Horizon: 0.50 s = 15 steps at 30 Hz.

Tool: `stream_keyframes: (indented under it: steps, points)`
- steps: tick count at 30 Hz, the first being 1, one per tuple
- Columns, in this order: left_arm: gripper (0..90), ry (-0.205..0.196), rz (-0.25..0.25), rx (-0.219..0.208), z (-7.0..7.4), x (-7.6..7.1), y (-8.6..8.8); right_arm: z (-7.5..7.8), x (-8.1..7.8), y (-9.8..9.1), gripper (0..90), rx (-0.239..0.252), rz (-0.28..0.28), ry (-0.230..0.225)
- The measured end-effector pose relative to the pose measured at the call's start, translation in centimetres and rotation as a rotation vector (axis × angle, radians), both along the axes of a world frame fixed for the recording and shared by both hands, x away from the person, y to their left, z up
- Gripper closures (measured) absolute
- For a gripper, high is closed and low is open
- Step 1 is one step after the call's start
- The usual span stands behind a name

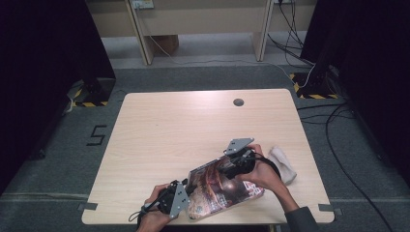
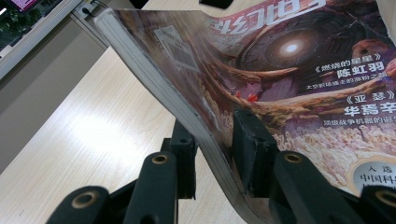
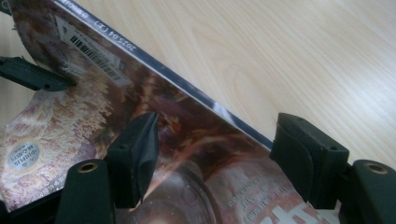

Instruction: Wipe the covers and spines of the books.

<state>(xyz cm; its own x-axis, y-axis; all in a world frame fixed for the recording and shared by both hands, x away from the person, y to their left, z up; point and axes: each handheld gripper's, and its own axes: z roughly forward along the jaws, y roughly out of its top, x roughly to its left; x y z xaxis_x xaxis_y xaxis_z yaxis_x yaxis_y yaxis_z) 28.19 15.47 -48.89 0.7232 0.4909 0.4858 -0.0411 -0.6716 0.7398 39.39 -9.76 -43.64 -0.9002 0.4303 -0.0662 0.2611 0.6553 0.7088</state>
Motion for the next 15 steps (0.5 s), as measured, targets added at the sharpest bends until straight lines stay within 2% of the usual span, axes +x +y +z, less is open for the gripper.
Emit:
stream_keyframes:
  steps: [2,4,9,11,15]
  points:
    - [70.3,0.0,-0.001,0.001,0.0,0.0,0.0,-0.1,0.1,0.3,32.0,-0.006,0.006,-0.001]
    - [70.3,0.002,-0.002,0.005,-0.1,0.0,0.0,-0.3,0.4,0.9,30.4,0.0,0.037,0.009]
    - [70.6,-0.006,-0.015,0.016,0.0,0.1,0.0,-1.0,1.1,1.9,31.0,-0.033,0.063,0.012]
    - [70.6,-0.007,-0.017,0.024,0.0,0.1,-0.1,-1.4,1.2,2.2,28.3,-0.051,0.076,0.016]
    - [71.1,-0.004,-0.019,0.025,0.0,0.2,0.0,-1.6,1.1,2.3,32.6,-0.073,0.089,-0.005]
